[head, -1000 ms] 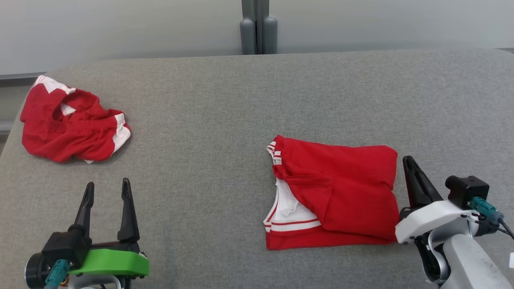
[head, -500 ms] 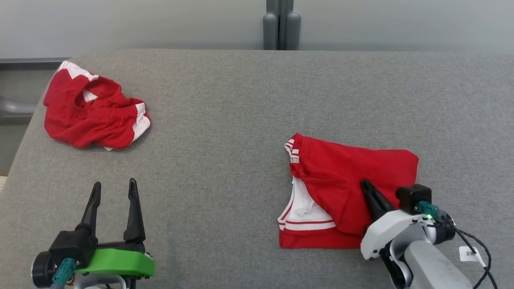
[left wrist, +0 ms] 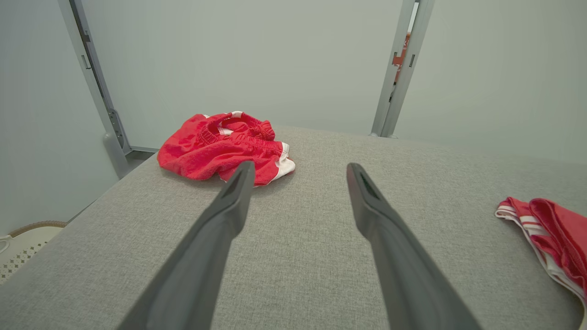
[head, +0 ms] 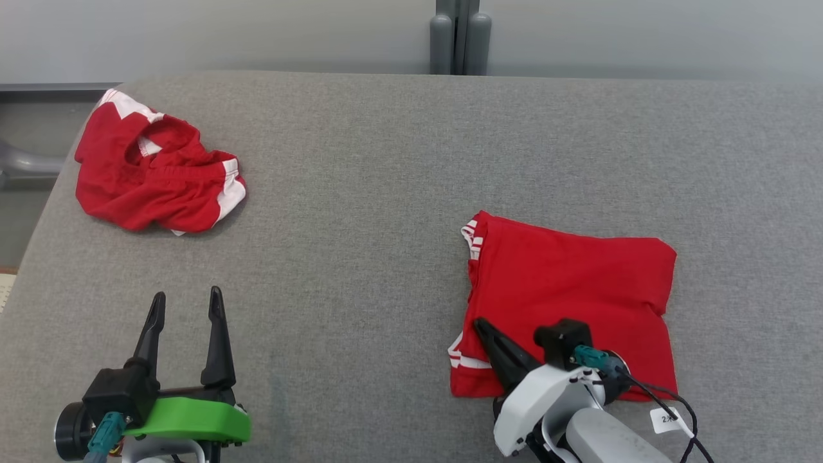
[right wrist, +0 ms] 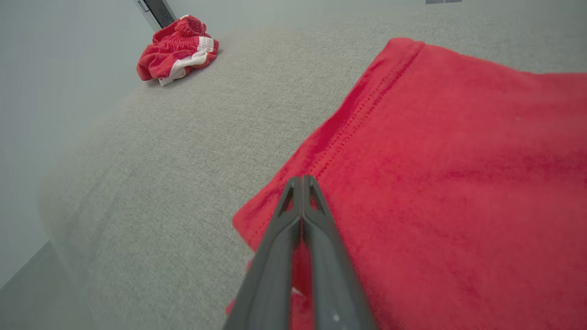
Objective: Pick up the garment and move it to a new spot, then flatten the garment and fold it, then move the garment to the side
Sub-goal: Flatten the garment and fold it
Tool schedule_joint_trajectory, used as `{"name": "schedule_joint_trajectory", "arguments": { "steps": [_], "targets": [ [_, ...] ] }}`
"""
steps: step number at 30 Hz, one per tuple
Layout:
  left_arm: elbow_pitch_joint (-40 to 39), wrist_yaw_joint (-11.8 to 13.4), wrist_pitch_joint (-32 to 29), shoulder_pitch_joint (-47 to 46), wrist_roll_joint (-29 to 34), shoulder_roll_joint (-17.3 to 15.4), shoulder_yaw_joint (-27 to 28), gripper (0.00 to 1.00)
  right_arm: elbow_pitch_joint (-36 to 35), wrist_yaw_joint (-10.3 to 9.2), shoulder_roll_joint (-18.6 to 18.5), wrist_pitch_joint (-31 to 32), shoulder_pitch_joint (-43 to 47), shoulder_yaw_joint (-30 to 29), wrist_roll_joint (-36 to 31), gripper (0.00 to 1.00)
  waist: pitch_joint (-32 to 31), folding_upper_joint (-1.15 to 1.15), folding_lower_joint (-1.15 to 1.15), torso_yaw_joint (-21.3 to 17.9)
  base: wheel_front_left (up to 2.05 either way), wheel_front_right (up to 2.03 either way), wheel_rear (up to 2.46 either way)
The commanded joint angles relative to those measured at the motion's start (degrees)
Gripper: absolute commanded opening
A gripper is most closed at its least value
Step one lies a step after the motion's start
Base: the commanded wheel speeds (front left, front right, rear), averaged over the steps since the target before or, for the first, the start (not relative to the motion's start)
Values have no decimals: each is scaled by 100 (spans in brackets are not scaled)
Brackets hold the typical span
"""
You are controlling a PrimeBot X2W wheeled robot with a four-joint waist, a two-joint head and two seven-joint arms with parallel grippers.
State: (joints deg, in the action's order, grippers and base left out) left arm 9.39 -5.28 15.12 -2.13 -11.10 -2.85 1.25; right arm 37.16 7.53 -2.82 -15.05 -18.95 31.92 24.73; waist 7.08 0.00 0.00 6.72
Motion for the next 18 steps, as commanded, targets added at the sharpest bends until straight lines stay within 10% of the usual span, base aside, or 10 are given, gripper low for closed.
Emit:
{"name": "schedule_joint_trajectory", "arguments": {
  "steps": [1,17,18],
  "targets": [
    [-1,16,1,-97,-26,-9,13,100,-112,-9,-30,-17,58,-34,37,0,-20,0,0,-61,0,0,0],
    [134,104,1,147,156,-10,173,100,-1795,-8,-501,-16,925,-2214,-872,0,-392,0,0,-726,0,0,0],
    [145,109,1,166,164,-10,177,100,-1888,-8,-498,-17,995,-2299,-911,22,-418,0,0,-747,0,0,0]
  ]
}}
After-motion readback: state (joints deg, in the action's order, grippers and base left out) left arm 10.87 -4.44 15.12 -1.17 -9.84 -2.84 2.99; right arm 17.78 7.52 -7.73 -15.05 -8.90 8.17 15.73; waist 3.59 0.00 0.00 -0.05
